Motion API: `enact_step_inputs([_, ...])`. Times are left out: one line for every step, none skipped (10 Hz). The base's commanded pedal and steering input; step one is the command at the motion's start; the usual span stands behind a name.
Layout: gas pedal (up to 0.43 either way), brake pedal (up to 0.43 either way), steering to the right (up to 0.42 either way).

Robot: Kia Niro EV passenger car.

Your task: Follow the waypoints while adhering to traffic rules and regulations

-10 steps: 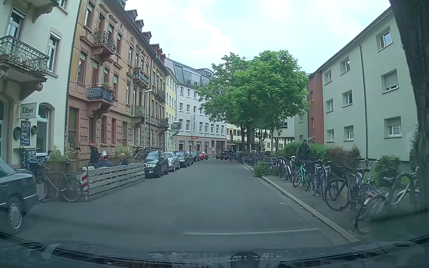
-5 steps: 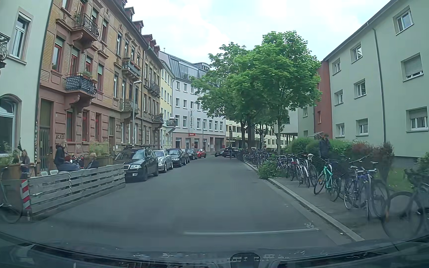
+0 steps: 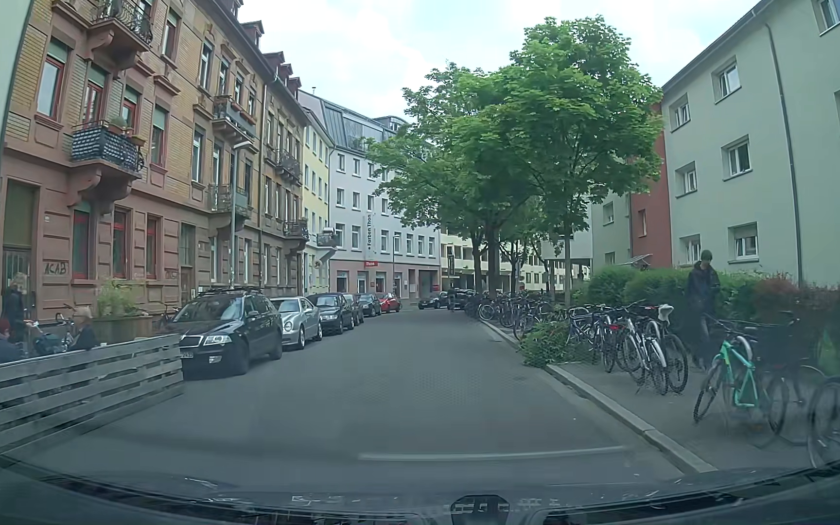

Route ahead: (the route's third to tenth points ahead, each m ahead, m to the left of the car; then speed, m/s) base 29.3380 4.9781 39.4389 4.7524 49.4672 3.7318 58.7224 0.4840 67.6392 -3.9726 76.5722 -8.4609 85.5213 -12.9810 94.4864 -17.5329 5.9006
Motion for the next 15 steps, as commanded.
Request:
enact_step_inputs([0.079, 0.000, 0.001])
enact_step_inputs([0.079, 0.000, 0.003])
enact_step_inputs([0.059, 0.000, 0.002])
enact_step_inputs([0.059, 0.000, -0.001])
enact_step_inputs([0.059, 0.000, -0.003])
enact_step_inputs([0.059, 0.000, -0.003])
enact_step_inputs([0.059, 0.000, -0.003])
enact_step_inputs([0.059, 0.000, -0.003])
enact_step_inputs([0.059, 0.000, -0.003])
enact_step_inputs([0.059, 0.000, -0.003])
enact_step_inputs([0.059, 0.000, -0.003])
enact_step_inputs([0.059, 0.000, -0.003])
enact_step_inputs([0.059, 0.000, -0.003])
enact_step_inputs([0.059, 0.000, -0.003])
enact_step_inputs([0.059, 0.000, -0.003])
